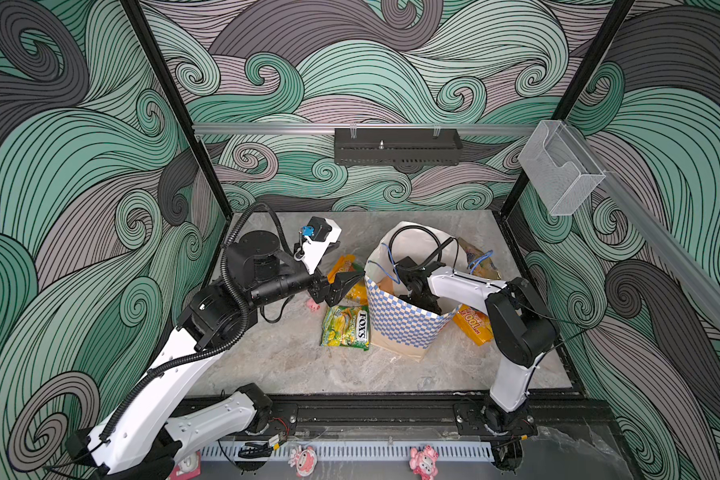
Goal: Take the snacks out of the paper bag
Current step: 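Lower the right gripper into the bag onto the brown pouch, then close the right gripper on the brown pouch's top edge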
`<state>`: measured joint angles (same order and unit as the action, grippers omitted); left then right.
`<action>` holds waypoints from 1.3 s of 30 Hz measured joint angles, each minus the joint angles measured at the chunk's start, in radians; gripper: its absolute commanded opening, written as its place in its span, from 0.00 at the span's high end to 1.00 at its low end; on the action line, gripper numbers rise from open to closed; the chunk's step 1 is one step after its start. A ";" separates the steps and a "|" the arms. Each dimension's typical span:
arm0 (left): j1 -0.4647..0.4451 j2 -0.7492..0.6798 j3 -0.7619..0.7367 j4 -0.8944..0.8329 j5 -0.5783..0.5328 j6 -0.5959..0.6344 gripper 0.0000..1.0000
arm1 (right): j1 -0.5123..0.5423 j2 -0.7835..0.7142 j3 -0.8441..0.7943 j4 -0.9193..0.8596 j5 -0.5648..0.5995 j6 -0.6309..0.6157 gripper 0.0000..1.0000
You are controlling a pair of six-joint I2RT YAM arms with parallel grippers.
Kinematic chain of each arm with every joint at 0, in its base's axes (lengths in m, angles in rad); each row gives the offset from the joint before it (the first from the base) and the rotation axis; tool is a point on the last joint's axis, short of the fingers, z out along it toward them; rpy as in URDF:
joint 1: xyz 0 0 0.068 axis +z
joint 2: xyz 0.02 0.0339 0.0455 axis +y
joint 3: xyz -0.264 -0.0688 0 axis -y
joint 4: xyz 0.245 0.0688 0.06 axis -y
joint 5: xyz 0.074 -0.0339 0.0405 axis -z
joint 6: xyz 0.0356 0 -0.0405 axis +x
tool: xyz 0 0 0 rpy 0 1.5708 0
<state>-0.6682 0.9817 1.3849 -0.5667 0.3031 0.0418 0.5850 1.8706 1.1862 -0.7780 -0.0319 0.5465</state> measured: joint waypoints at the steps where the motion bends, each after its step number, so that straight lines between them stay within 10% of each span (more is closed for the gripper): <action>1: 0.000 0.000 0.000 0.000 0.000 0.000 0.08 | -0.001 0.011 0.005 -0.001 -0.009 0.000 0.12; 15: 0.000 -0.024 -0.008 -0.003 -0.008 0.000 0.09 | -0.005 0.007 0.008 0.006 -0.020 -0.008 0.79; 26: 0.000 -0.024 -0.008 -0.003 -0.008 0.000 0.08 | -0.006 0.003 0.033 -0.026 -0.021 -0.018 0.99; 39: 0.000 -0.024 -0.018 -0.003 -0.009 0.000 0.09 | -0.031 -0.060 0.135 -0.086 -0.022 -0.033 1.00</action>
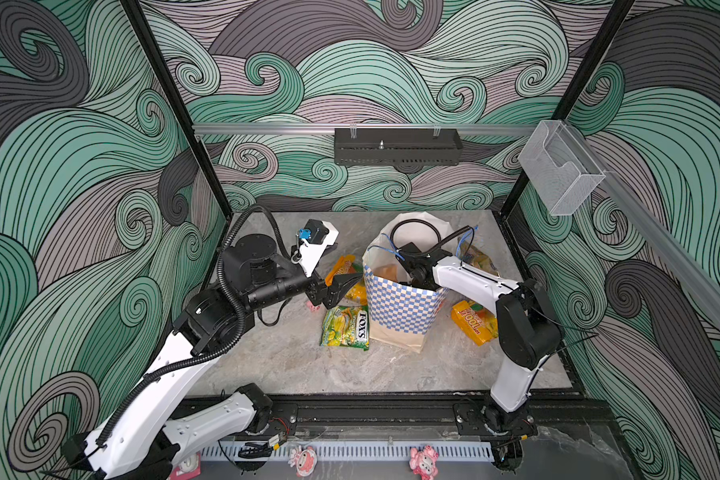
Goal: Take the snacks out of the paper bag
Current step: 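Close the right gripper on the brown pouch's top edge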
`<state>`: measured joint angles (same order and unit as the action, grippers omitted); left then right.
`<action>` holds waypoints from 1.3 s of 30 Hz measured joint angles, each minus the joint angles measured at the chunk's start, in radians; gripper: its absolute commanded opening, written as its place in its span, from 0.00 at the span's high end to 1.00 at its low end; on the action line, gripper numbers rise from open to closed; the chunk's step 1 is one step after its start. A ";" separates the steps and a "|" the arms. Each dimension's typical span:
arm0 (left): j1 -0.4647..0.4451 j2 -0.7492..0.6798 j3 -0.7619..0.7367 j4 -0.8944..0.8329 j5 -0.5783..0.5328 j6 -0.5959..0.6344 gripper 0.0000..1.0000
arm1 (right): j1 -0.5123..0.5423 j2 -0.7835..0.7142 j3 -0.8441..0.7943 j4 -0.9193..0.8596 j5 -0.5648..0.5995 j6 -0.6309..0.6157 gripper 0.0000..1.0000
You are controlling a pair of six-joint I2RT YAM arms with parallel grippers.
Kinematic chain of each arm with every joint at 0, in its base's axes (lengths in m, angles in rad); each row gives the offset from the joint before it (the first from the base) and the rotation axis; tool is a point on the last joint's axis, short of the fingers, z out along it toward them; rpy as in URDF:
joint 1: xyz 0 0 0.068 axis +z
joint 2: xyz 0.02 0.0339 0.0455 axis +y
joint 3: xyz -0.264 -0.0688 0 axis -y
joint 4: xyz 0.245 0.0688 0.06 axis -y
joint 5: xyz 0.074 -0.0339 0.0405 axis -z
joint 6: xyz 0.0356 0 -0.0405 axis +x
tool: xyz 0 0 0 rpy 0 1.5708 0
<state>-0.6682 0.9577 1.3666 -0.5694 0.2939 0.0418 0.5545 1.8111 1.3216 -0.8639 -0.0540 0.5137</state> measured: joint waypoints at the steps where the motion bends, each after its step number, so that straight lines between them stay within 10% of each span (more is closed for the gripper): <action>1: 0.000 0.000 0.000 -0.001 -0.002 0.000 0.09 | -0.002 -0.003 0.006 -0.002 0.000 -0.002 1.00; 39: 0.000 0.204 0.020 -0.030 0.028 -0.138 0.12 | -0.004 -0.280 0.038 -0.051 -0.010 -0.024 1.00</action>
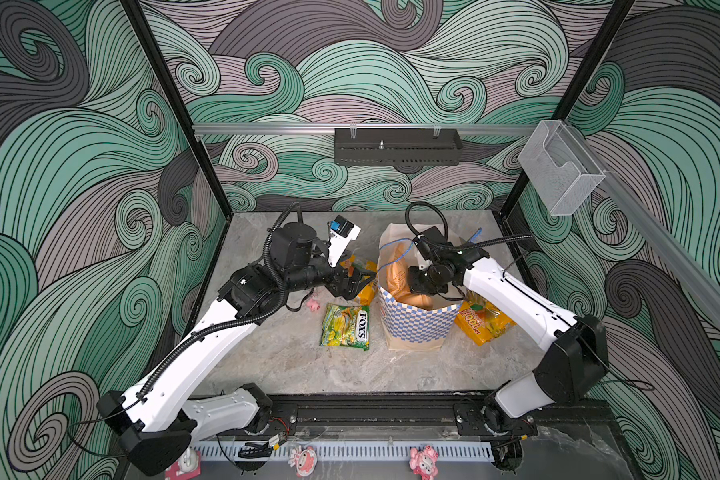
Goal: Take the snacks out of the paper bag
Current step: 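Close the right gripper on the brown pouch's top edge, then lift the brown pouch up out of the bag with the right gripper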
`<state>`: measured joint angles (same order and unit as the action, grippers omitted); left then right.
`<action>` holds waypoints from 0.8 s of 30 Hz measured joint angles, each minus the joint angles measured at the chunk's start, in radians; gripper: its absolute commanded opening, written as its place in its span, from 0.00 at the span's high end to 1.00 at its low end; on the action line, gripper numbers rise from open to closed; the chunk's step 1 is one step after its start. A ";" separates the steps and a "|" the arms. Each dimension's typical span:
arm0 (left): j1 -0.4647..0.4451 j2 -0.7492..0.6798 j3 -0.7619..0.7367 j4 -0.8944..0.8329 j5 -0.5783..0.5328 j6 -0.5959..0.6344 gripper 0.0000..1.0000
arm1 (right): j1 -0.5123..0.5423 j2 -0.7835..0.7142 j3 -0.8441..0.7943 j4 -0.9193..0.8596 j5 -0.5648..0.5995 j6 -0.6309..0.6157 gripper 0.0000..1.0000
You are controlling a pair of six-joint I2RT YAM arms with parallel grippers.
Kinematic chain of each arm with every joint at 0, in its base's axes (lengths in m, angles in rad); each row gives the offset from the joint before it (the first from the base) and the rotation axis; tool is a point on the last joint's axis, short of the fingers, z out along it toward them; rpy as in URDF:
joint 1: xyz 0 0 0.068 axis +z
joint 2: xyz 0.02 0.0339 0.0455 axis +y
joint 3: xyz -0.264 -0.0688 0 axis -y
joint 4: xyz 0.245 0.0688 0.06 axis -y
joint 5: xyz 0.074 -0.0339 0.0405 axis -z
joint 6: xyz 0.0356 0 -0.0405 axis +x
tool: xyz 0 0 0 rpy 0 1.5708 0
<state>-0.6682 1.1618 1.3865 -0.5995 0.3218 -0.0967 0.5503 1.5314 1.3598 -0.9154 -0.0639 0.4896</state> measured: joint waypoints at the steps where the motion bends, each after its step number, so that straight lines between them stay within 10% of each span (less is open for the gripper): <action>1: 0.000 0.010 0.004 0.010 0.009 -0.013 0.13 | 0.000 -0.010 0.000 0.001 0.000 0.001 1.00; 24: -0.002 0.229 0.038 0.102 0.106 0.052 0.48 | -0.011 -0.032 0.015 0.004 -0.024 0.004 1.00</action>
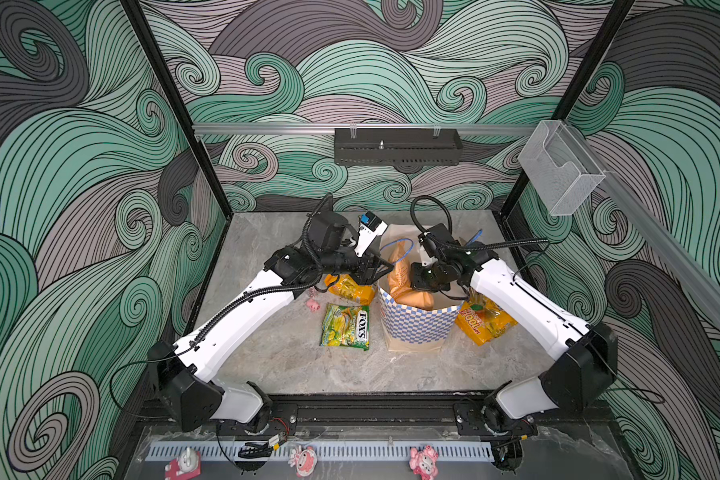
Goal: Take the snacks out of the paper bag
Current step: 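Lift the brown pouch up out of the bag with the right gripper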
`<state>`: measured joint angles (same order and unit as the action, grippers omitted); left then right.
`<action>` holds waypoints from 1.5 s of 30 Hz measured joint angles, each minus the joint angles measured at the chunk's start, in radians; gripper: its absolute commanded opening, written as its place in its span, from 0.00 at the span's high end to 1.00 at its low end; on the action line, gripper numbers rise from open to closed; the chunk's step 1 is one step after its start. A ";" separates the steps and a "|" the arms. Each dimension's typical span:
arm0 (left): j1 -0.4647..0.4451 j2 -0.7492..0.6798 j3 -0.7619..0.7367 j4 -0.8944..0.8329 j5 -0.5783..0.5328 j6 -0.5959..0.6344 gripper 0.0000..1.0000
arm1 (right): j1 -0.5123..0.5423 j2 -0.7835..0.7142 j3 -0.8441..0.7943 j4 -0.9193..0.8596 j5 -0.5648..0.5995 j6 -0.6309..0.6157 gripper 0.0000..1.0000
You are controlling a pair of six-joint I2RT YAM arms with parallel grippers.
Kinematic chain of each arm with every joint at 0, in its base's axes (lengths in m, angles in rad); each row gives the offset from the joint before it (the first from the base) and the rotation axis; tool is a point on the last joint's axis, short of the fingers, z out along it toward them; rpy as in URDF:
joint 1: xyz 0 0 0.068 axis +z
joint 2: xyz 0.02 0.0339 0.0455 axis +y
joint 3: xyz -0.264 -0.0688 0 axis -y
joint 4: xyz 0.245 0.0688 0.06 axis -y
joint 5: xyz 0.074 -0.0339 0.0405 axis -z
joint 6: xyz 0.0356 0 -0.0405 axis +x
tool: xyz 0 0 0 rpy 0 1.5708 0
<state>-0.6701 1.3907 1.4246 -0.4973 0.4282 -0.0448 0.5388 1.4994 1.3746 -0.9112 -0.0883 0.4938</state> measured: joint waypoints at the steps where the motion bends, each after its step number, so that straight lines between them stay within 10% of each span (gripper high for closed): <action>1: 0.000 0.000 -0.006 0.000 -0.011 0.006 0.49 | -0.004 -0.002 0.000 -0.003 0.000 0.000 1.00; 29: 0.000 -0.008 -0.146 0.081 -0.101 -0.026 0.38 | -0.101 -0.100 0.062 -0.068 -0.226 -0.020 1.00; 45: 0.000 -0.056 -0.150 0.222 0.095 -0.028 0.34 | -0.105 -0.109 0.070 -0.130 -0.148 -0.042 1.00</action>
<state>-0.6701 1.3346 1.2751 -0.2749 0.5228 -0.0727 0.4343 1.3903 1.4448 -1.0409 -0.2359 0.4522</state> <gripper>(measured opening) 0.678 0.146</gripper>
